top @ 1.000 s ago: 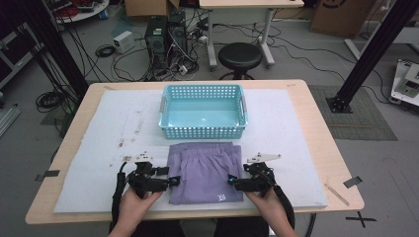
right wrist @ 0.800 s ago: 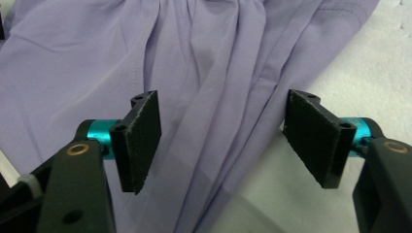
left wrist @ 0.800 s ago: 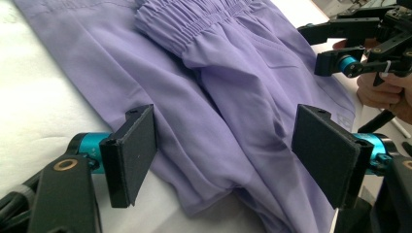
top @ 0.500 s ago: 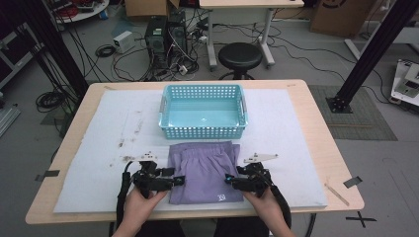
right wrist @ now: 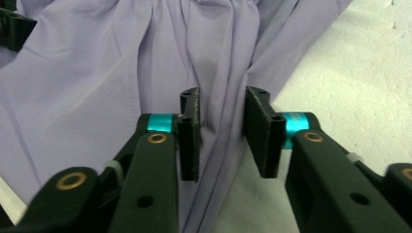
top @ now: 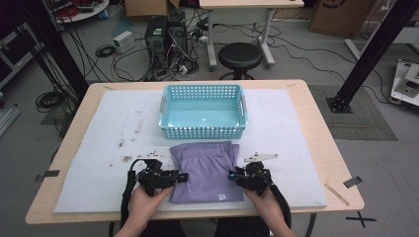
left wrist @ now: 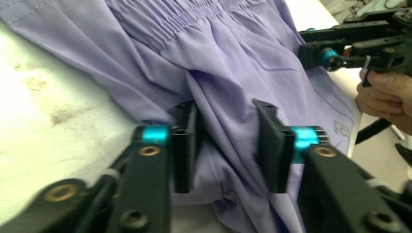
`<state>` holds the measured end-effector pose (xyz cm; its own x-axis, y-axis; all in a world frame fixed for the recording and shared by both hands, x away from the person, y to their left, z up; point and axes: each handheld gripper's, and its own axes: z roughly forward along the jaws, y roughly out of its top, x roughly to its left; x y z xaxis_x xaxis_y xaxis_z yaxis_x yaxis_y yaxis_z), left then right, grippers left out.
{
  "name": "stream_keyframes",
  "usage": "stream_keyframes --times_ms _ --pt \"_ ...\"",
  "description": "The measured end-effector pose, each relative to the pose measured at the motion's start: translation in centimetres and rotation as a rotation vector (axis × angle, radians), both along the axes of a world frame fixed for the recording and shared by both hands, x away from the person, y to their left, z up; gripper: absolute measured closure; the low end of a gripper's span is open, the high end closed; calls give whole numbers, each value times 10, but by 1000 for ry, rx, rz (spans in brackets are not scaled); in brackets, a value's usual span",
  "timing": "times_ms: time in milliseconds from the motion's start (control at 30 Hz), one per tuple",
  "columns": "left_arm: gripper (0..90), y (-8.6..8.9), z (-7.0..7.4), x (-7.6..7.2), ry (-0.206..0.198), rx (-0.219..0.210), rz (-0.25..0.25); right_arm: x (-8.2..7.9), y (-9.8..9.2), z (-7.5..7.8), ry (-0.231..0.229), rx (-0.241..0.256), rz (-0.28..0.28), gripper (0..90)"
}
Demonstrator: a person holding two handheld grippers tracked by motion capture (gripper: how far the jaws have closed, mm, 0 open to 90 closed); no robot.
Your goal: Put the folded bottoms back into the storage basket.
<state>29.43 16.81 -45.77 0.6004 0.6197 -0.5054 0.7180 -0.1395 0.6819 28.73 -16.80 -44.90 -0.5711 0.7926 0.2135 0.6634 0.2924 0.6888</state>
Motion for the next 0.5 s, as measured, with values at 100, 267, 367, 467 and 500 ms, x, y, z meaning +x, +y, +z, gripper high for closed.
stream_keyframes --times_ms 100,267,367,467,500 --pt "714 -1 0 0 -3 7 -3 1 -1 0 16 15 6 795" --pt "764 0 -1 1 12 4 -1 1 1 -1 25 18 17 851" --pt "800 0 0 1 10 3 -2 3 -2 -1 47 47 16 862" --pt "827 1 0 1 -1 6 -7 3 -4 -1 45 52 11 871" --pt "833 1 0 0 -6 2 -1 3 -4 -1 44 51 13 872"
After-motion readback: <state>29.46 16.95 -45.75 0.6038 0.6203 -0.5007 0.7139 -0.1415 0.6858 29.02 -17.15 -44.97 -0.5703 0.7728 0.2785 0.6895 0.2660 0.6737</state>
